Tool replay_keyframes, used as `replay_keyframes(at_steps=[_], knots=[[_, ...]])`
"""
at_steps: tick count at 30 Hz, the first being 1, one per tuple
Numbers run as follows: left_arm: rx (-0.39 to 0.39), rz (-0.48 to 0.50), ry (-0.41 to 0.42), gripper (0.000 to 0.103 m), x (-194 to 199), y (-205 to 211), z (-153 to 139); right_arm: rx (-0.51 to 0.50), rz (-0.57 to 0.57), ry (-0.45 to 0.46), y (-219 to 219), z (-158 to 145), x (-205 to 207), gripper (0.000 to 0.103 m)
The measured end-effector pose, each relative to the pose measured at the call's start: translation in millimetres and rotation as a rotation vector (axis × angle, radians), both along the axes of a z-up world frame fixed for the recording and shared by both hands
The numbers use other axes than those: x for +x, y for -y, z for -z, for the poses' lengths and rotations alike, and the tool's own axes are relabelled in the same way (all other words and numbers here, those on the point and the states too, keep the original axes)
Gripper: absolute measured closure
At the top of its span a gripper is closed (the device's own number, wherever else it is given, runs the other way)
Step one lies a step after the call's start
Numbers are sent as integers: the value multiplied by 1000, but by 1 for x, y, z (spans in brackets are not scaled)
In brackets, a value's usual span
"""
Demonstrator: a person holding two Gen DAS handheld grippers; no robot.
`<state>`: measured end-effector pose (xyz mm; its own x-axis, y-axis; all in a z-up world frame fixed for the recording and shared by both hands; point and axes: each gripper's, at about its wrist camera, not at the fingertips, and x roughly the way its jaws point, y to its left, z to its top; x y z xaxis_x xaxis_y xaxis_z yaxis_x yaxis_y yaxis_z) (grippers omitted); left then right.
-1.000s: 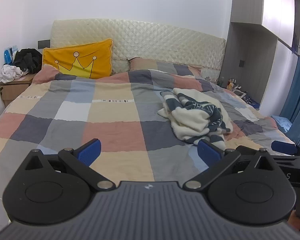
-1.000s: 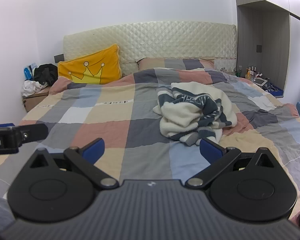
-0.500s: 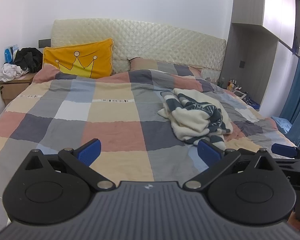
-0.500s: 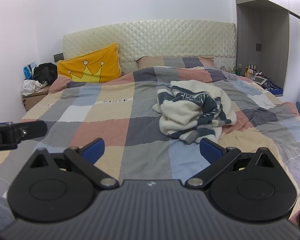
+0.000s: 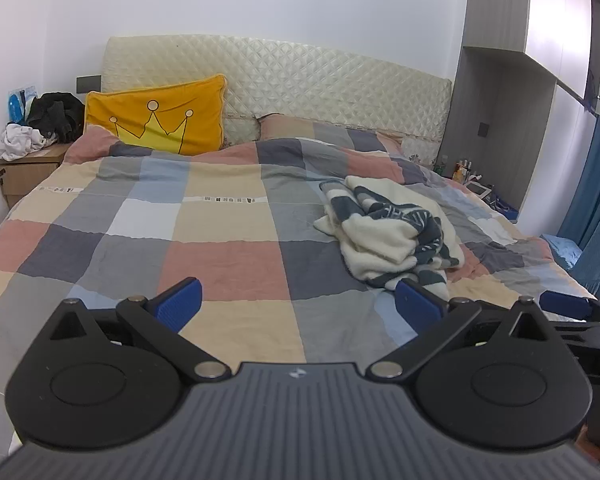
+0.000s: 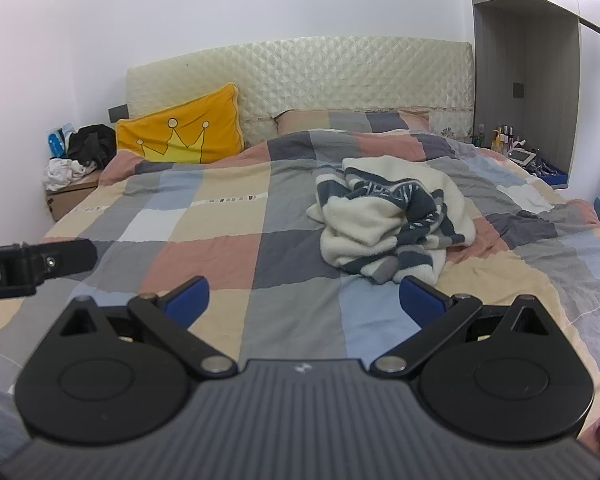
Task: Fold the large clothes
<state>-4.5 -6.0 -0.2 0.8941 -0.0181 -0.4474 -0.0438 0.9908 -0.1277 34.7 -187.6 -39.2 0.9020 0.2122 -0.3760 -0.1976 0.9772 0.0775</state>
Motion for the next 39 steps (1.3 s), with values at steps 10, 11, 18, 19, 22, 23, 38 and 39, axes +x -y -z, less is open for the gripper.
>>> replay_keyframes(at_steps=[10, 11, 18, 19, 22, 23, 38, 39], knots=[[-3, 2, -4, 0, 1, -1, 0, 1, -1, -1, 2, 0, 0, 0], [-3, 4, -2, 0, 1, -1, 0, 0, 0, -1, 2, 0, 0, 0], [-6, 2, -2, 0, 2, -2, 0, -1, -1, 1, 2, 1, 0, 0], [-6, 0, -4, 0, 2, -2, 0, 0, -1, 2, 3, 1, 0, 0], [-11, -2, -7, 0, 2, -3, 1, 0, 0, 0, 2, 1, 0, 0], [-14, -1, -8, 0, 2, -3, 1, 0, 0, 1, 2, 0, 0, 0], [-19, -6, -2, 0, 4, -5, 2, 2, 1, -2, 4, 0, 0, 0], [-22, -4, -3, 0, 5, -4, 3, 2, 0, -4, 4, 1, 0, 0]])
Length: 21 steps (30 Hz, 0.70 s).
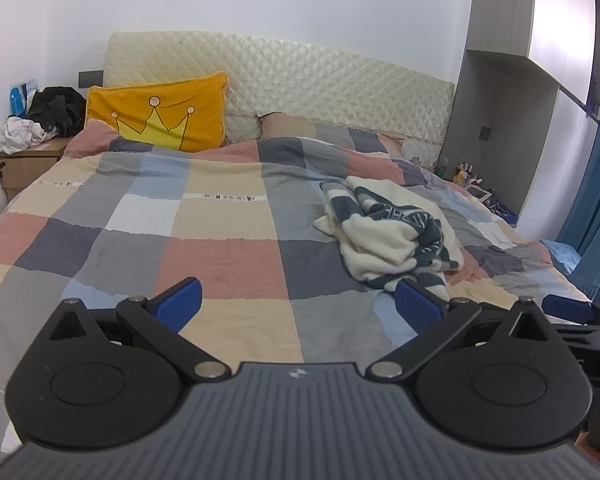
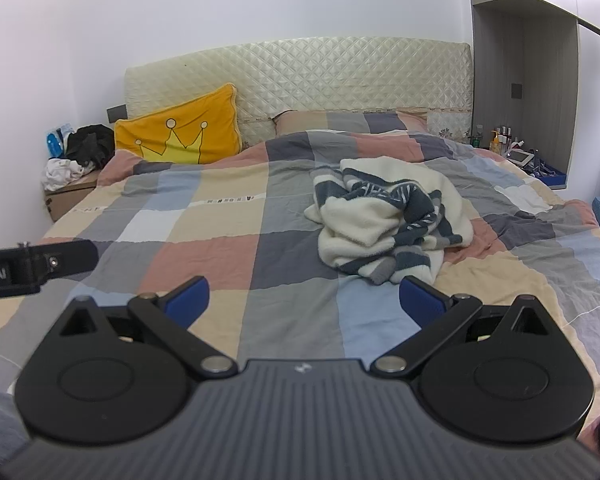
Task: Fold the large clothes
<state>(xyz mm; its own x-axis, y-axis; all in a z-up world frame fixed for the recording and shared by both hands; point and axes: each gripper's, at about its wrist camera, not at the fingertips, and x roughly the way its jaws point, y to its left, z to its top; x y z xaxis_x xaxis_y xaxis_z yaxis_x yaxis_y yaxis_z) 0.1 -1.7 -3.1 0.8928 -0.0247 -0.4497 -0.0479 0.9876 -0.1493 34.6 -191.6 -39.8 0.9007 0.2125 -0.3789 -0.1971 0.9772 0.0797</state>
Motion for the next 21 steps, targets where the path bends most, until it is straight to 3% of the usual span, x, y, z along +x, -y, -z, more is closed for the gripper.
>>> replay_keyframes(at_steps=[9, 12, 21], knots=[[1, 16, -9, 0, 5, 0, 5, 5, 5, -4, 2, 1, 2, 0], [-31, 38, -3, 0, 12, -5, 8, 6, 9, -12, 2, 4, 8, 0], [-16, 84, 16, 0, 66, -7, 16, 39, 48, -6, 6, 8, 39, 0]])
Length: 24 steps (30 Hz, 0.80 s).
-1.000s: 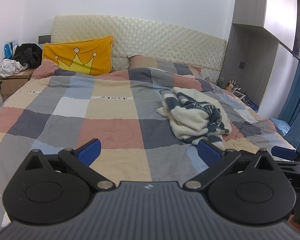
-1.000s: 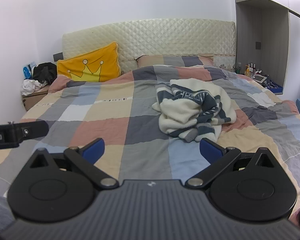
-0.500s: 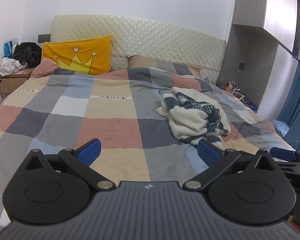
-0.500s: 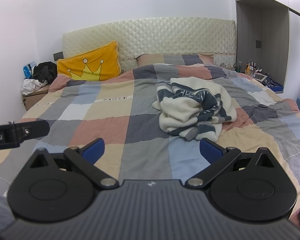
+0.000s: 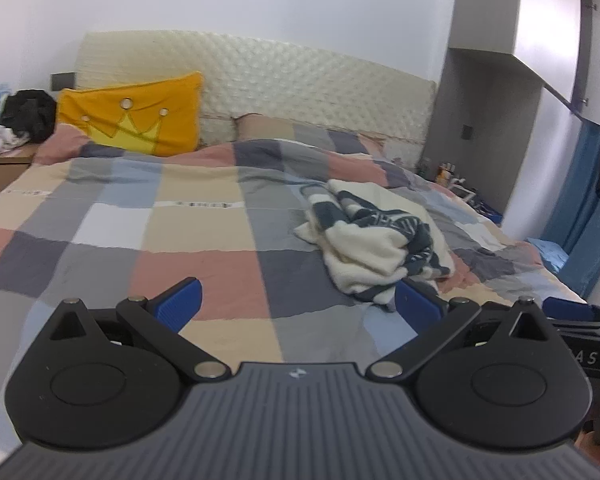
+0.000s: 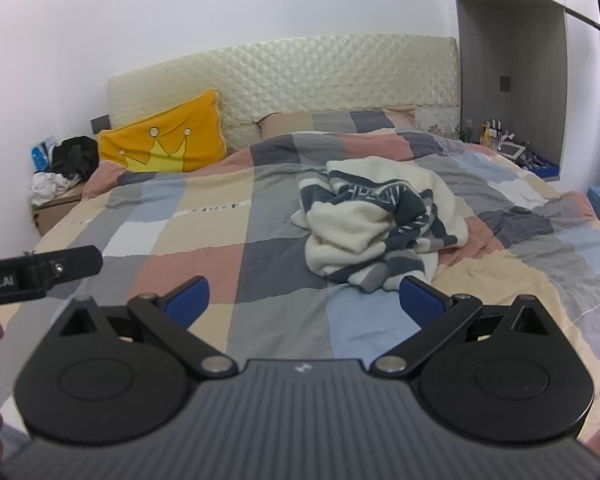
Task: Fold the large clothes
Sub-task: 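Reach both tools to the cream blanket and close both on its edges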
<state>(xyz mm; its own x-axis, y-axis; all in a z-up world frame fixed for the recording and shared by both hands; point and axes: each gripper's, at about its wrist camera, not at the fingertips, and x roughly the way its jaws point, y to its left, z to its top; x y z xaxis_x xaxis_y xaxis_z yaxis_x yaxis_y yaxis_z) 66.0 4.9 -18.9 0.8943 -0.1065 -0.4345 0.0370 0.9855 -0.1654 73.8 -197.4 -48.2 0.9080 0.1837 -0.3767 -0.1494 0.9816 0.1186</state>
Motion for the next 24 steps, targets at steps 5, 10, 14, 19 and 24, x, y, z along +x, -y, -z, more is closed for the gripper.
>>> replay_keyframes(at_steps=[5, 10, 14, 19, 24], knots=[[-5, 48, -20, 0, 47, 3, 5, 36, 9, -17, 1, 7, 27, 0], [-37, 82, -42, 0, 98, 8, 15, 57, 12, -48, 3, 18, 54, 0], [-83, 97, -74, 0, 140, 11, 28, 69, 20, -74, 8, 25, 76, 0], [-92, 112, -98, 0, 197, 14, 49, 89, 27, -99, 16, 30, 106, 0], [-145, 126, -130, 0, 257, 10, 71, 85, 4, -109, 19, 32, 141, 0]])
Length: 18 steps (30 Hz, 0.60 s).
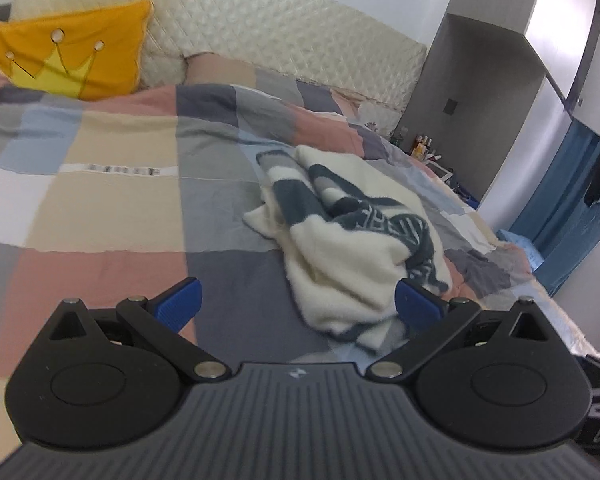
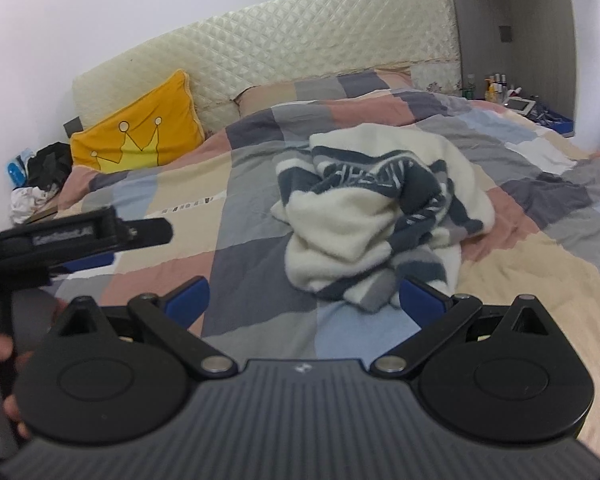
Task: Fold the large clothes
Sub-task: 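Reach both tools to the cream blanket and close both on its edges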
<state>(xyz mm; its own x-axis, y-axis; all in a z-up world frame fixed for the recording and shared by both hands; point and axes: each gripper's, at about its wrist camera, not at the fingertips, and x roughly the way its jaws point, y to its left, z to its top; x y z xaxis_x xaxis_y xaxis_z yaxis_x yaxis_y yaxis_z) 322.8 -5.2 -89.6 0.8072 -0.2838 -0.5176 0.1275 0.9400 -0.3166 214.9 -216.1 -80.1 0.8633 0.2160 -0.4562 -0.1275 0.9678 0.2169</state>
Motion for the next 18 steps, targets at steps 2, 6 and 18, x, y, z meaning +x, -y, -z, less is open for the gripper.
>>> replay_keyframes(at_steps=[2, 6, 18], knots=[[-14, -8, -1, 0, 26, -2, 8, 7, -11, -12, 1, 3, 18, 0], [-62, -2, -8, 0, 77, -7, 25, 26, -56, -30, 0, 13, 51, 0], [-239, 59, -59, 6, 233, -8, 104, -117, -32, -61, -17, 74, 155, 5]])
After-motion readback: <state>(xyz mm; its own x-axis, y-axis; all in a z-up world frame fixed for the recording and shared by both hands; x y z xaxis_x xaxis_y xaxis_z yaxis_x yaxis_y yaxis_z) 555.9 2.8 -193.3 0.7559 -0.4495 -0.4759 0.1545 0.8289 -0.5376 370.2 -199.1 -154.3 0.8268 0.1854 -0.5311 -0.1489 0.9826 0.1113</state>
